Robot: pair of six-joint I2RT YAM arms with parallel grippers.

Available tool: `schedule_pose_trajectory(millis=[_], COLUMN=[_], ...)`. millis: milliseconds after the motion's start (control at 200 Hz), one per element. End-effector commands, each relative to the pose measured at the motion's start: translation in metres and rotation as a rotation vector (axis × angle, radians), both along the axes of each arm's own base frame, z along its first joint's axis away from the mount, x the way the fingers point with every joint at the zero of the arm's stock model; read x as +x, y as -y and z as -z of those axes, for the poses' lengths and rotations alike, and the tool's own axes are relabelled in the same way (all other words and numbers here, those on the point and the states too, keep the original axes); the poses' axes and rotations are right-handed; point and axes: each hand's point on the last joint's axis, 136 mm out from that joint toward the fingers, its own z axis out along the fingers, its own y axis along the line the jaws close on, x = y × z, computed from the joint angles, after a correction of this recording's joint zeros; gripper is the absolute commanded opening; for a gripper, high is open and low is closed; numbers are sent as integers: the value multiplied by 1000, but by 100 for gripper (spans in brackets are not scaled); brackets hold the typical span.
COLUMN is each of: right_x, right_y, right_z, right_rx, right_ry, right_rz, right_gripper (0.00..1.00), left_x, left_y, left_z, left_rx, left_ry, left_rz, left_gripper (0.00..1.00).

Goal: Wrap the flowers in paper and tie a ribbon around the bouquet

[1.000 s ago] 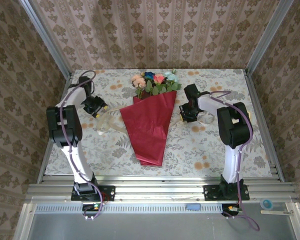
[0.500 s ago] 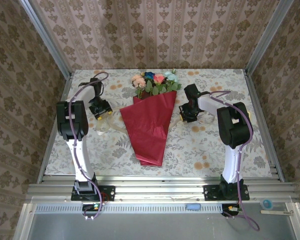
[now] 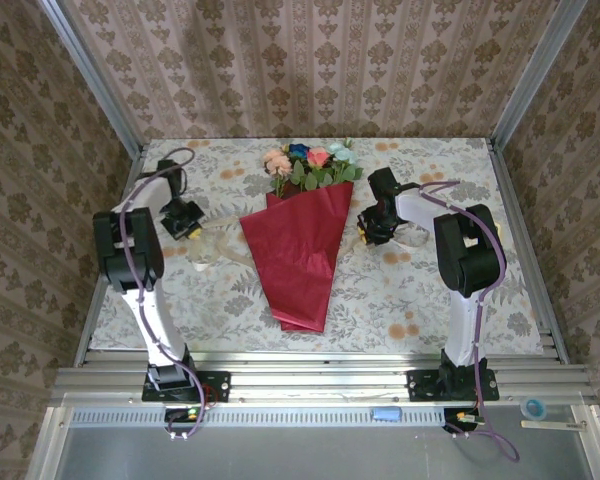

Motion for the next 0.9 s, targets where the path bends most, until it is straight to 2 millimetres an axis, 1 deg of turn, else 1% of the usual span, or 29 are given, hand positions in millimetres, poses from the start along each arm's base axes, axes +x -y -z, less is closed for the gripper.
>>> schedule_pose_trajectory(millis=[0, 70, 135, 190, 240, 335, 425, 490, 525, 540, 550, 560, 600, 605, 615, 625, 655, 735, 785, 895], right_x=[-9, -10, -10, -12, -14, -20, -26, -30, -32, -33, -33, -34, -37, -37, -38, -38, -40, -48, -52, -63], right_y=[4, 8, 11, 13, 14, 17, 21, 27, 29, 30, 31, 32, 36, 37, 38, 39, 41, 49, 54, 65], right_z=[-10, -16, -19, -20, -19, -16, -17, -21, -24, -24, -26, -26, -29, -30, -31, -31, -33, -37, -40, -45], right_rx=[-40, -59, -73, -80, -81, -84, -92, -108, -118, -124, -126, -129, -140, -142, -144, -146, -151, -160, -163, -180], right_ry=[3, 15, 26, 25, 20, 5, 1, 4, 9, 9, 13, 12, 16, 17, 18, 19, 24, 23, 31, 42], right_rz=[-49, -70, -90, -104, -116, -126, -130, -133, -138, -140, -141, -142, -144, -144, -146, -147, -149, -146, -140, -135], right_gripper=[38, 44, 46, 46, 47, 48, 49, 49, 49, 49, 49, 49, 49, 49, 49, 49, 49, 49, 49, 49], left_x=[-2, -7, -9, -9, -9, -10, -16, -26, -29, -31, -31, -36, -40, -41, -41, -42, -43, -48, -50, -45], left_y=[-4, 0, 10, 23, 39, 91, 159, 206, 232, 242, 246, 258, 284, 287, 294, 300, 319, 364, 387, 429], left_z=[-73, -100, -122, -142, -164, -210, -253, -274, -281, -282, -283, -284, -284, -282, -285, -281, -281, -267, -256, -228], left_rx=[40, 30, 3, -36, -73, -158, -272, -355, -415, -442, -458, -477, -541, -546, -569, -581, -630, -705, -740, -810], left_ry=[174, 259, 336, 402, 465, 599, 735, 791, 815, 818, 820, 818, 820, 811, 822, 810, 811, 767, 736, 660], left_rz=[-78, -109, -114, -99, -68, 44, 215, 329, 379, 397, 399, 422, 459, 461, 473, 481, 510, 582, 613, 649], left_gripper=[0, 0, 0, 0, 0, 0, 0, 0, 0, 0, 0, 0, 0, 0, 0, 0, 0, 0, 0, 0])
